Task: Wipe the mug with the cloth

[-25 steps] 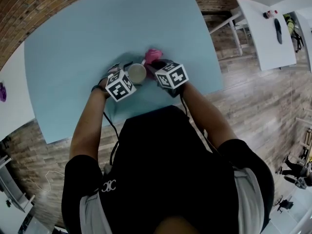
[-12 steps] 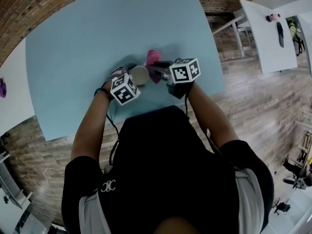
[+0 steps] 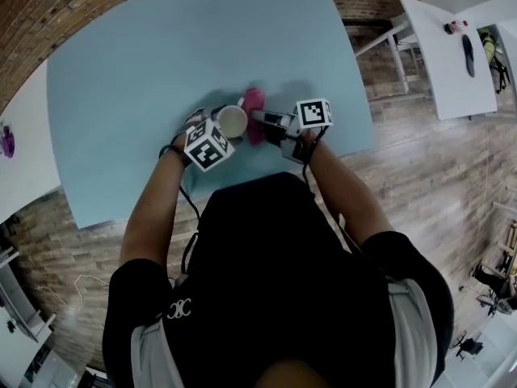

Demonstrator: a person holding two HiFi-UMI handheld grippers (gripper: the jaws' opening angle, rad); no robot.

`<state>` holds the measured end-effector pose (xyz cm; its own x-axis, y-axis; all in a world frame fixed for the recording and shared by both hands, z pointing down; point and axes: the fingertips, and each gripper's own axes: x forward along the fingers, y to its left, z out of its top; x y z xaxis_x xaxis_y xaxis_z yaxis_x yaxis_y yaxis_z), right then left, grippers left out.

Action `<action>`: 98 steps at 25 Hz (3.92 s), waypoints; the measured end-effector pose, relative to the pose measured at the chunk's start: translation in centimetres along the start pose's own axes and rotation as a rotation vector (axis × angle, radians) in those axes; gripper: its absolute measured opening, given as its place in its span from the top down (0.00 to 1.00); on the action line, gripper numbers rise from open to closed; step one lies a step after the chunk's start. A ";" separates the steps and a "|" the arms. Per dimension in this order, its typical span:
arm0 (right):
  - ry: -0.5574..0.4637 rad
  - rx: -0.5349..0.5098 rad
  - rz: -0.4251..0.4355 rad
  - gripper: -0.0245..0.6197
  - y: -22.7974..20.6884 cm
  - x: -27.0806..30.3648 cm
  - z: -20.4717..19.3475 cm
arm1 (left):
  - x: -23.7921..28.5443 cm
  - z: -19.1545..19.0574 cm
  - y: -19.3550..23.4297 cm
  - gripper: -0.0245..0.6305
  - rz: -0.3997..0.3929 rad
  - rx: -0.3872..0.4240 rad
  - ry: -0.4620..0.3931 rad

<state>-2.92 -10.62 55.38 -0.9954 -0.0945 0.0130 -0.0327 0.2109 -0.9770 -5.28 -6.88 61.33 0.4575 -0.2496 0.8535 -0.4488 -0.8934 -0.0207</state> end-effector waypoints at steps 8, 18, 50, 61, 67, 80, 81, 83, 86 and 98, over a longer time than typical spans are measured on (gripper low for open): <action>-0.046 0.048 0.047 0.91 -1.0 -0.6 -0.7 | 0.0 0.0 0.2 0.30 0.021 -0.073 -0.025; -0.022 0.033 0.124 0.91 3.0 -0.9 -3.3 | 0.3 0.6 0.6 0.30 0.124 -0.268 -0.045; 0.008 0.047 0.055 0.91 0.0 -1.1 -4.1 | -2.1 -4.7 -1.6 0.32 0.170 -0.127 0.052; 0.138 0.065 0.059 0.91 4.0 0.0 -9.7 | -1.9 -4.3 -2.5 0.52 0.164 -0.143 0.040; 0.107 0.034 0.095 0.91 4.9 -0.1 -8.7 | -1.9 -4.0 -3.3 0.56 0.169 -0.198 0.028; -0.026 0.033 -0.297 0.90 -4.1 -3.1 -6.1 | -1.3 -3.3 -5.3 0.65 0.152 -0.165 0.015; -0.024 0.044 -0.283 0.91 -4.2 -2.7 -6.3 | -1.1 -3.2 -5.5 0.67 0.146 -0.161 0.017; -0.021 0.057 -0.235 0.90 -3.7 -1.5 -6.5 | -0.7 -2.9 -5.9 0.67 0.138 -0.149 0.019; -0.010 0.027 -0.216 0.91 -2.9 -0.5 -6.7 | -0.8 -3.1 -5.9 0.71 0.160 -0.141 0.025; 0.252 -0.155 -0.177 0.90 1.0 4.3 -13.3 | -5.0 -10.6 -9.4 0.96 0.127 -0.513 -0.031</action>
<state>-8.39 2.11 57.27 -0.9634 0.0965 0.2500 -0.2004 0.3596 -0.9113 -11.47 6.77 62.79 0.3936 -0.3619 0.8451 -0.8168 -0.5595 0.1408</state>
